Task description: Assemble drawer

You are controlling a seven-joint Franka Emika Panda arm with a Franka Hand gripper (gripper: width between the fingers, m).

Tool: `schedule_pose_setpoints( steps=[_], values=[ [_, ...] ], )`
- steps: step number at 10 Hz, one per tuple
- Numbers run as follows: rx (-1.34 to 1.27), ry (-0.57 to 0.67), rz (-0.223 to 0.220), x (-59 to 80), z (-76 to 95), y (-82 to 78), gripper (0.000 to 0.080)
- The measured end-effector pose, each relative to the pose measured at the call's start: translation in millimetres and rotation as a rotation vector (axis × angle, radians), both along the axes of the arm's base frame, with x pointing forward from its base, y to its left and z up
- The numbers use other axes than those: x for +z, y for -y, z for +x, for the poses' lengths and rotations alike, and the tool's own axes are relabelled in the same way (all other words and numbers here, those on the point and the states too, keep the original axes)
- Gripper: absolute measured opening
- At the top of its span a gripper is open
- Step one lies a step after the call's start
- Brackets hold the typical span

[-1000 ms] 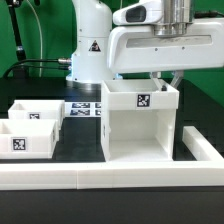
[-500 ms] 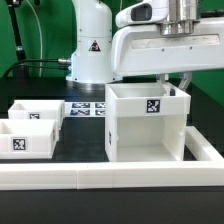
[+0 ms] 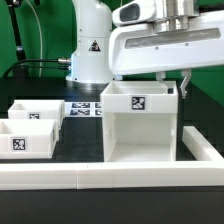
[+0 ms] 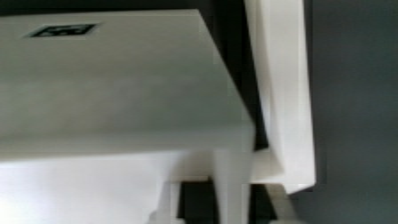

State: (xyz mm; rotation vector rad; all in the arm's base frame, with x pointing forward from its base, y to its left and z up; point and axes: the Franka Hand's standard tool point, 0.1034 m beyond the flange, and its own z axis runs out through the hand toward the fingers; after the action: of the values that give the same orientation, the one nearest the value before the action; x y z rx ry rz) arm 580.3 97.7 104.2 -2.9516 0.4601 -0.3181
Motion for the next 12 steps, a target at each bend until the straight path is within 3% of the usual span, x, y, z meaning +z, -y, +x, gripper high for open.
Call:
schedule_pose_setpoints(
  steps=[7,10,12],
  values=[
    [-0.331,0.013,0.112,8.3,9.1,-3.6,0.0041],
    [-0.599,0.004,0.204,9.9,15.9,2.6,0.0044],
    [-0.636,0.024,0.214,9.1,18.5,-1.5,0.0049]
  ],
)
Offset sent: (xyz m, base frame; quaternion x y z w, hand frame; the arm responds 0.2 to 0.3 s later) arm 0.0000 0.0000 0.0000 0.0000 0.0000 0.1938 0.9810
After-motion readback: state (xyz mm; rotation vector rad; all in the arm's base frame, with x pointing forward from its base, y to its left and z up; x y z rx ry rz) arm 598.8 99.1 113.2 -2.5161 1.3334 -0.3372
